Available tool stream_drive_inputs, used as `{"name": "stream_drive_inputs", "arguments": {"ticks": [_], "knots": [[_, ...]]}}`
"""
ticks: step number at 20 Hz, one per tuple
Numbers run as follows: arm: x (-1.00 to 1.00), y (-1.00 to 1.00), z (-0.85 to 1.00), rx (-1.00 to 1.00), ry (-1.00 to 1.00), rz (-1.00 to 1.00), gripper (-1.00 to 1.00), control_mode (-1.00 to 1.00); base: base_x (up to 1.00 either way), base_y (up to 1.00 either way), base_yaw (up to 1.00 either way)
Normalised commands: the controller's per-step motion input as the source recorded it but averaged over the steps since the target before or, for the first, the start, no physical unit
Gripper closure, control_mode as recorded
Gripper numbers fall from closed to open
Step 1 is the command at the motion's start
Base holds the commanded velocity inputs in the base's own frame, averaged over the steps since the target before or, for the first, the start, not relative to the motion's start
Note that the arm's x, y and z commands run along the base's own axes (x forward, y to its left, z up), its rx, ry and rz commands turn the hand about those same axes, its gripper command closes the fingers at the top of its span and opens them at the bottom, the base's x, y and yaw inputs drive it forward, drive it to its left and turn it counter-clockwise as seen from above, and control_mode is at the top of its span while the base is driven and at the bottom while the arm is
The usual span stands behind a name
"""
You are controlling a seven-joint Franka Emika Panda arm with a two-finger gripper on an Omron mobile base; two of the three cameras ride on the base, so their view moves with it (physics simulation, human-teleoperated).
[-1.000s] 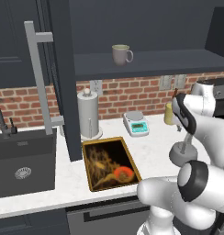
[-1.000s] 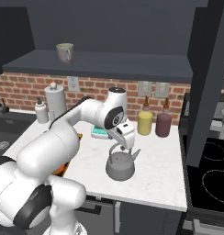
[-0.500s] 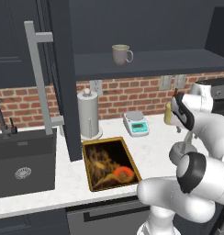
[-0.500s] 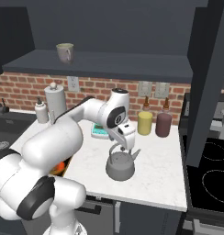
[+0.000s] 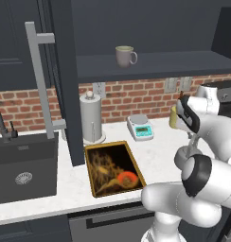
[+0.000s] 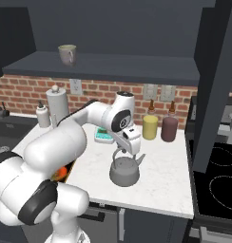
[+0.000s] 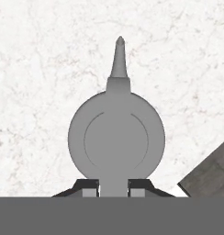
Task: Pick the kettle from the counter and place it on the tray. Then pick the mug from the cabinet and place it on the tray. Then close the cabinet doors.
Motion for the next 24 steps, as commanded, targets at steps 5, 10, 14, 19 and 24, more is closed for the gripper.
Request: {"name": "stream_drive_inputs", "arguments": {"ticks": [5,10,14,19,24], "knots": [[0.0,0.0,-0.12,0.0,0.0,0.0,1.0,-1.0,0.0,0.0,0.0],[-0.15,0.18,0.17,0.0,0.0,0.07,1.0,-1.0,0.0,0.0,0.0],[-0.4,0.48,0.56,0.0,-0.01,0.14,1.0,-1.0,0.0,0.0,0.0],[-0.28,0.7,0.66,0.0,-0.03,0.15,1.0,-1.0,0.0,0.0,0.0],[-0.06,0.51,0.25,0.0,-0.02,0.11,1.0,-1.0,0.0,0.0,0.0]]}}
